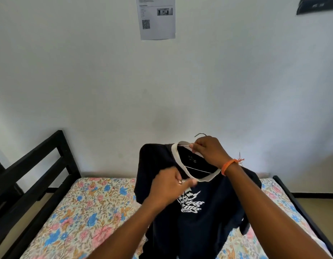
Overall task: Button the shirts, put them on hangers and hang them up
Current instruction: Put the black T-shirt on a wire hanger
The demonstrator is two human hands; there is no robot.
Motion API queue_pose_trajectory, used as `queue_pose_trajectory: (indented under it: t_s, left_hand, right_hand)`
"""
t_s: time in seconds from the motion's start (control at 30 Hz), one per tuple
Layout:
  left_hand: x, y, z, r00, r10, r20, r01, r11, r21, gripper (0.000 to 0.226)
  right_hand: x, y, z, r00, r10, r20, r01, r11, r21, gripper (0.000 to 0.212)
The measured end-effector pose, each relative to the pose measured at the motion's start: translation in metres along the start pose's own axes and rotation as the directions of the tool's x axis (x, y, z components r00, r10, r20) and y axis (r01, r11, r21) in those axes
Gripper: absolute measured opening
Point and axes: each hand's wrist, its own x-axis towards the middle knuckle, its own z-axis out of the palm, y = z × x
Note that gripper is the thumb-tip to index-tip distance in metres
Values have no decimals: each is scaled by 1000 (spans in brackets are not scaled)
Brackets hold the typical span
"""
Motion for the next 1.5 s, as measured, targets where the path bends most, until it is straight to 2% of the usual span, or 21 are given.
queue_pose_trajectory:
  t_s: [0.07, 0.13, 0.2, 0.27, 0.37, 0.47, 0.53, 0.7, 0.83, 0.9, 0.97, 1.03, 1.1, 1.13, 1.2, 1.23, 1.27, 1.3, 1.37, 1.4, 1.5]
  left_hand:
    - [-11, 0, 29, 991, -45, 126, 30, 993, 118, 74]
    - [-12, 11, 51, 990, -39, 136, 27, 996, 83, 78]
    - [-7, 35, 60, 997, -17, 73, 24, 995, -96, 79]
    - [-3, 61, 63, 997, -57, 45, 69, 947, -312, 85]
    - [1, 83, 59, 984, -139, 111, 175, 855, -488, 83]
    - [0, 94, 63, 960, -178, 218, 272, 785, -556, 77]
    - [0, 101, 74, 963, -150, 225, 253, 793, -554, 72]
    - [8, 112, 86, 970, -83, 230, 210, 766, -608, 37]
    - [1, 87, 74, 954, 56, 296, 127, 816, -564, 34]
    - [-1, 68, 61, 935, 177, 306, -15, 885, -465, 36]
    - [10, 52, 45, 954, 274, 123, -246, 948, -205, 35]
    - [32, 48, 19, 917, 352, -187, -354, 935, 26, 24]
    - [57, 52, -8, 766, 493, -413, -454, 869, 196, 11]
    - [70, 55, -20, 686, 561, -462, -467, 827, 311, 13]
    - [93, 60, -42, 573, 673, -467, -423, 731, 535, 28]
    - [101, 64, -53, 543, 715, -439, -406, 682, 608, 32]
    - [106, 67, -60, 542, 745, -390, -405, 637, 655, 34]
    - [110, 66, -65, 570, 760, -311, -438, 601, 669, 33]
    - [111, 62, -73, 652, 740, -162, -549, 609, 572, 39]
    - [110, 59, -73, 661, 739, -133, -604, 628, 490, 44]
    - [102, 53, -68, 587, 796, -147, -725, 597, 343, 45]
  right_hand:
    - [6, -8, -7, 1000, 18, 10, -18, 1000, 9, 34]
    - [11, -17, -13, 996, 49, 72, -50, 999, 18, 32]
    - [13, -25, -18, 982, 95, 161, -109, 991, 82, 25]
    - [15, -25, -24, 965, 131, 229, -167, 975, 149, 22]
    - [17, -26, -40, 954, 147, 260, -194, 967, 166, 17]
    - [21, -30, -50, 956, 176, 237, -233, 942, 240, 27]
    - [24, -33, -49, 959, 187, 211, -241, 933, 269, 24]
    - [36, -37, -45, 974, 136, 182, -180, 951, 251, 20]
    - [45, -27, -72, 970, 72, 230, -141, 945, 297, 17]
    - [47, -22, -89, 966, 56, 253, -138, 938, 318, 16]
    - [47, -19, -98, 970, 49, 239, -117, 953, 281, 17]
    - [45, -16, -102, 971, 30, 236, -86, 969, 231, 19]
    - [41, -16, -101, 970, 10, 242, -54, 983, 175, 22]
    - [39, -16, -100, 970, 10, 243, -47, 988, 147, 21]
    - [33, -20, -100, 976, -4, 219, -18, 995, 99, 16]
    - [29, -22, -101, 981, -22, 192, 11, 998, 58, 15]
    - [24, -26, -102, 984, -48, 170, 48, 999, 3, 17]
    - [19, -28, -105, 986, -70, 153, 78, 996, -47, 18]
    - [6, -32, -112, 992, -71, 105, 81, 992, -100, 20]
    - [-2, -33, -117, 995, -57, 78, 66, 991, -116, 21]
    - [-26, -35, -125, 999, 4, 44, 4, 985, -173, 23]
